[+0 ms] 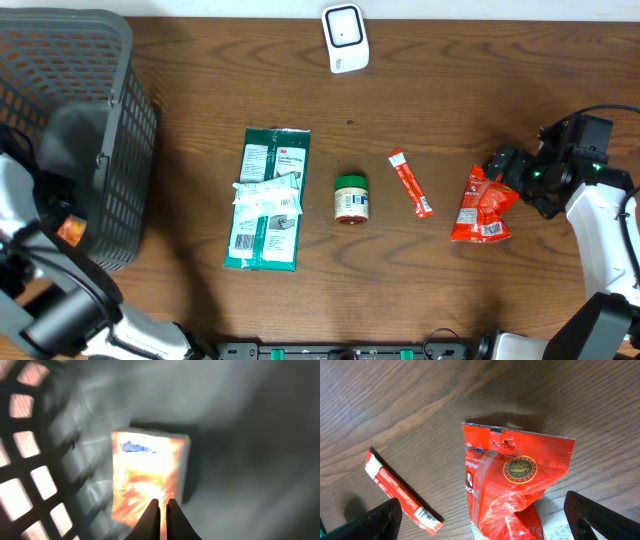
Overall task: Scan the item barcode
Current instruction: 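Grasp the orange Kleenex tissue pack in the basket with left gripper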
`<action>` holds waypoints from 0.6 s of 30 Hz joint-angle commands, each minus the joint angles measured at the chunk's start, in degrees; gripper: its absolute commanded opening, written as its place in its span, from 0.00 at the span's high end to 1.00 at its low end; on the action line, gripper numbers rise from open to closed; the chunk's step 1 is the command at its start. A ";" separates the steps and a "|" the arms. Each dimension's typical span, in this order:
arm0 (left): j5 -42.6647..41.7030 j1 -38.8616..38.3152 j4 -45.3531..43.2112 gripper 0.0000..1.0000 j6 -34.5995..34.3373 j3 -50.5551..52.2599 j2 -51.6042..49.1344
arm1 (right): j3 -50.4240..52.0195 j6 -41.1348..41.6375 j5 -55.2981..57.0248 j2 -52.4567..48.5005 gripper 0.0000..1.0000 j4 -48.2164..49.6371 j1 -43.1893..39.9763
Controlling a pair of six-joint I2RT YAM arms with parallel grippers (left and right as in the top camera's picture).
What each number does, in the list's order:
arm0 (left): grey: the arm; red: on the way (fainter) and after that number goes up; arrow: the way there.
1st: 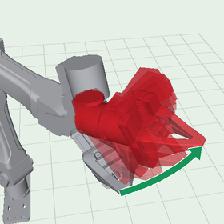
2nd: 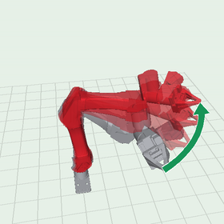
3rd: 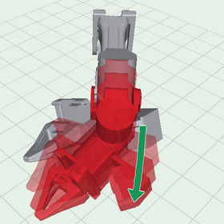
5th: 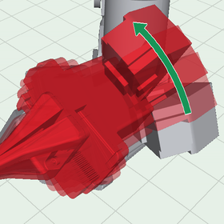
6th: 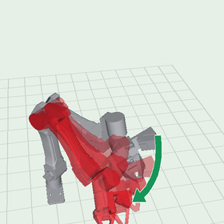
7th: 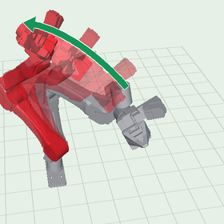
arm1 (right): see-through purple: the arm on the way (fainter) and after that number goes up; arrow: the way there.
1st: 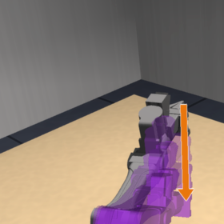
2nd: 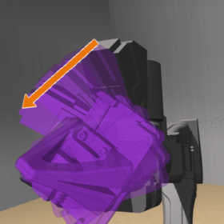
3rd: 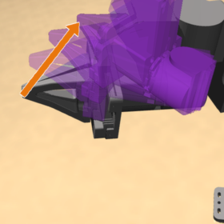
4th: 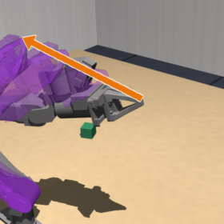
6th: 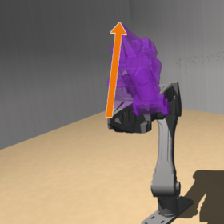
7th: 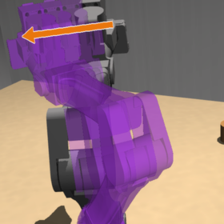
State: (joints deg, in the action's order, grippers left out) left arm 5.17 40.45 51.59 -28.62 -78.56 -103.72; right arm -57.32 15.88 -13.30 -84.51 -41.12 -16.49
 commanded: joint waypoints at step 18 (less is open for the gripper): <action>-1.57 -0.02 -2.69 0.33 0.68 1.75 -0.46 | 0.02 -0.11 -0.26 -0.04 0.01 -0.04 -0.35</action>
State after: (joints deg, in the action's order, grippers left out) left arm 3.44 40.45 49.01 -28.49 -77.97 -101.89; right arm -57.32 15.88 -13.30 -84.51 -41.10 -16.49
